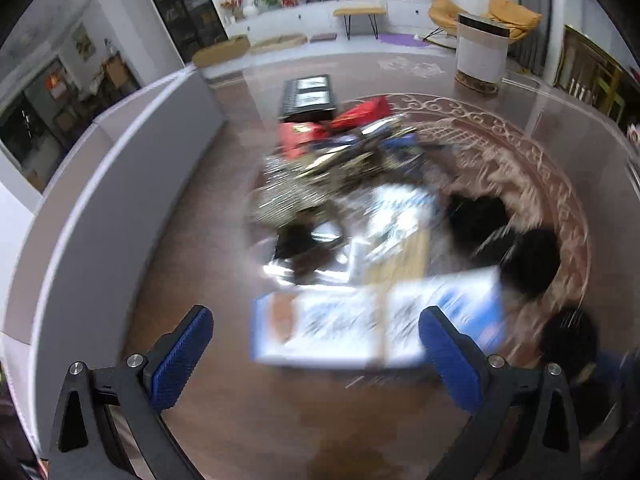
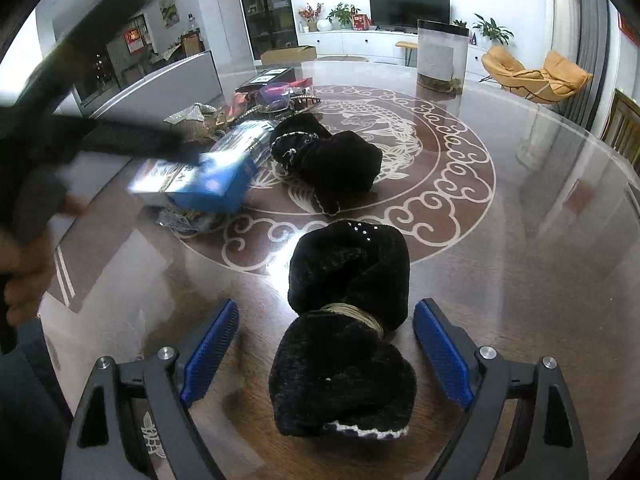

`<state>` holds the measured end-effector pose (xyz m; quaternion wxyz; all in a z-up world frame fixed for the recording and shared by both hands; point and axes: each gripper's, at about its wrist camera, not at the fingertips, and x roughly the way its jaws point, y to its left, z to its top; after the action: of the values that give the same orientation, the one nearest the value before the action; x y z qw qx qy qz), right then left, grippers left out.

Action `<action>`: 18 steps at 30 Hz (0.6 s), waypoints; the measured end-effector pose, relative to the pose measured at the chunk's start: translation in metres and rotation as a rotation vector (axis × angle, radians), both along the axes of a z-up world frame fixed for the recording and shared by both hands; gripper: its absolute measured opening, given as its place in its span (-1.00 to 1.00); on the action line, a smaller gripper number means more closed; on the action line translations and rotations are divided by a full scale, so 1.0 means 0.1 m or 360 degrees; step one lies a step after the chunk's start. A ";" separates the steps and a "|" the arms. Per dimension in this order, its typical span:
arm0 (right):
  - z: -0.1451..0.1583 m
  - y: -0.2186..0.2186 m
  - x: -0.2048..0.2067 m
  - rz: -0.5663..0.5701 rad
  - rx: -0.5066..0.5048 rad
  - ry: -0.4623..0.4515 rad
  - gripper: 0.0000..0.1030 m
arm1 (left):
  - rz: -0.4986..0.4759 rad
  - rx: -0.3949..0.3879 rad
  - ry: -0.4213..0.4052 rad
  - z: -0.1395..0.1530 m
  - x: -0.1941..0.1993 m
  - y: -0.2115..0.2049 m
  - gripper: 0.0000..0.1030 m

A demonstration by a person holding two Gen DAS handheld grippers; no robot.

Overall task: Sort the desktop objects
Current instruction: 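Lift the black hats with the right tool while the left tool reaches for the ointment box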

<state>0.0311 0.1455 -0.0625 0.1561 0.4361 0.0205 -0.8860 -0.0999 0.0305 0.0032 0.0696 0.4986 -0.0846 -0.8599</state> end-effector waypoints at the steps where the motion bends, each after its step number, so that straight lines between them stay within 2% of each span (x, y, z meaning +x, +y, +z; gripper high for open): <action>1: 0.00 0.00 0.00 0.0002 -0.0005 -0.0001 0.77 | 0.0004 -0.0037 -0.0015 -0.04 0.08 -0.11 1.00; 4: 0.00 -0.03 0.00 0.0008 0.0016 -0.0003 0.79 | 0.0031 -0.0004 -0.0080 -0.20 0.28 -0.47 1.00; 8: 0.00 -0.04 -0.03 -0.0021 0.0051 -0.0003 0.79 | 0.0078 0.0275 -0.0029 -0.26 0.56 -0.85 1.00; 11: 0.01 0.01 -0.16 -0.0092 -0.0042 -0.0006 0.79 | 0.0084 0.0414 0.0007 -0.32 0.66 -0.95 1.00; 16: 0.01 -0.11 -0.68 -0.0292 -0.0018 -0.0045 0.79 | 0.0049 0.0465 0.0048 -0.35 0.71 -0.91 1.00; 18: 0.03 -0.20 -0.84 -0.0293 -0.0056 -0.0055 0.79 | 0.0081 0.0502 0.0047 -0.37 0.73 -0.96 1.00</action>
<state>-0.0532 0.1260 -0.0599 0.0819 0.4485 -0.0380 -0.8892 -0.0267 -0.0655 -0.0339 0.0136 0.4926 0.0651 -0.8677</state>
